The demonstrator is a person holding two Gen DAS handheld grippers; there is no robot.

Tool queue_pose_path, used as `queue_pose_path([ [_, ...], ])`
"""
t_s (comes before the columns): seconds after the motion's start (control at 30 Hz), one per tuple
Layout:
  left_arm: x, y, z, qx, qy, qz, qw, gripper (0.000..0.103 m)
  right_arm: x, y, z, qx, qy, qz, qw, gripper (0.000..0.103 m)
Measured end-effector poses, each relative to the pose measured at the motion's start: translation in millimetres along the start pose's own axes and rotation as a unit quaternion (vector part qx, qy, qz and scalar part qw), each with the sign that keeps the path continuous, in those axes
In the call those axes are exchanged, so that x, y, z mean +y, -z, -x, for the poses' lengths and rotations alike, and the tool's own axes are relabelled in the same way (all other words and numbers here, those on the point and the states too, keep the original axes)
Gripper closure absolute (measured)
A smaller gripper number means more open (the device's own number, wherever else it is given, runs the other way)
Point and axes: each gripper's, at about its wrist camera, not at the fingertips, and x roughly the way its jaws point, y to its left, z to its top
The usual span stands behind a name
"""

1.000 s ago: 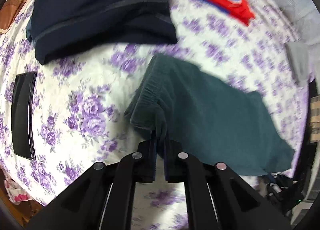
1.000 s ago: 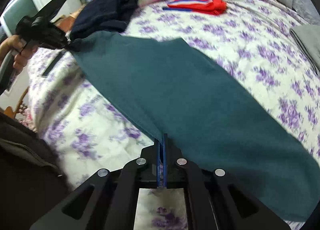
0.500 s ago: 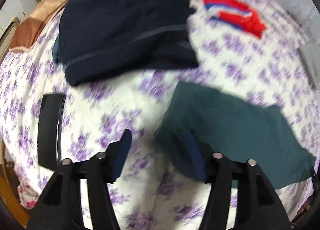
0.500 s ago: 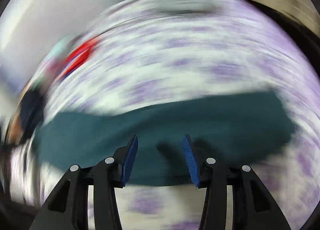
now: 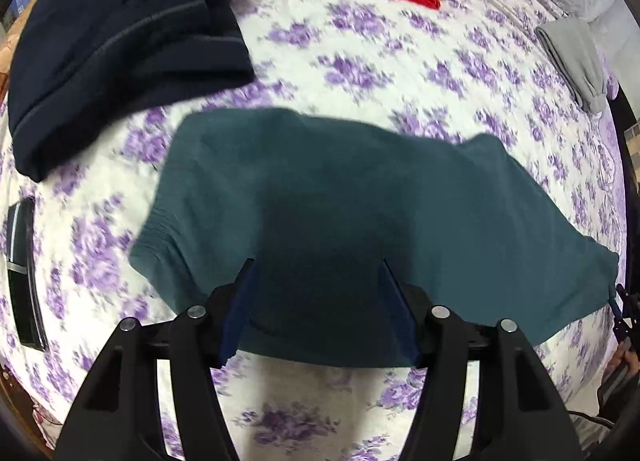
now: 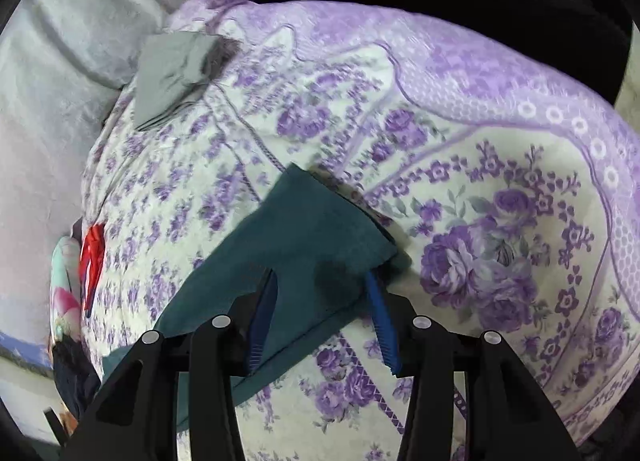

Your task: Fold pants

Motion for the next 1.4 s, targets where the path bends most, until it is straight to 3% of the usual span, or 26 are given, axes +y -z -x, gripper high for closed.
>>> queue_pose_path([
  [0.27,1.2,17.3,-25.7,0.046,-0.003,0.000,0.9989,0.038,-7.6,-8.4,-0.1,-0.004,0.000,-0.026,1.000,0.056],
  [0.47,1.9,20.7,-24.5,0.043,-0.006,-0.001,0.9990,0.038,-14.1,-12.2,-7.8,0.008,-0.013,-0.048,0.999,0.057],
  [0.57,1.5,20.4,-24.9,0.045,-0.007,-0.001,0.9990,0.038,-8.5,-12.7,-18.4,0.019,-0.024,-0.045,0.998,0.075],
  [0.63,2.1,20.2,-25.0,0.045,-0.009,-0.008,0.9989,0.038,-5.6,-14.0,-21.1,0.020,-0.020,-0.044,0.999,0.096],
  [0.67,-0.2,19.1,-26.9,0.044,-0.010,-0.011,0.9989,0.038,-5.3,-14.9,-21.0,0.017,-0.018,-0.044,0.999,0.101],
  [0.8,1.1,14.7,-32.1,0.037,-0.017,-0.007,0.9992,0.036,-1.7,-18.3,3.8,-0.014,-0.028,-0.030,0.999,0.101],
  [0.93,3.0,14.4,-32.2,0.037,-0.014,-0.010,0.9992,0.036,-2.5,-17.8,33.2,-0.027,-0.033,-0.007,0.999,0.101],
  [1.07,5.5,14.0,-34.3,0.038,-0.014,-0.009,0.9991,0.036,-20.9,-9.0,14.2,-0.001,-0.013,-0.004,1.000,0.100],
  [1.13,5.1,13.1,-33.4,0.039,-0.018,-0.014,0.9990,0.036,-28.9,-2.8,-7.1,0.020,0.029,0.004,0.999,0.086],
  [1.17,4.2,12.6,-32.6,0.041,-0.020,-0.018,0.9988,0.036,-31.4,-1.3,-10.8,0.024,0.034,0.002,0.999,0.086],
  [1.2,2.0,12.0,-30.4,0.043,-0.021,-0.022,0.9986,0.037,-30.3,-1.5,-8.0,0.017,0.037,0.000,0.999,0.082],
  [1.3,2.7,6.6,-16.3,0.031,-0.017,-0.026,0.9991,0.037,-3.3,-2.9,18.6,-0.049,0.100,0.053,0.992,0.060],
  [1.4,6.8,0.9,-2.0,0.011,-0.005,-0.024,0.9996,0.037,28.4,-6.5,30.4,-0.075,0.091,0.094,0.989,0.059],
])
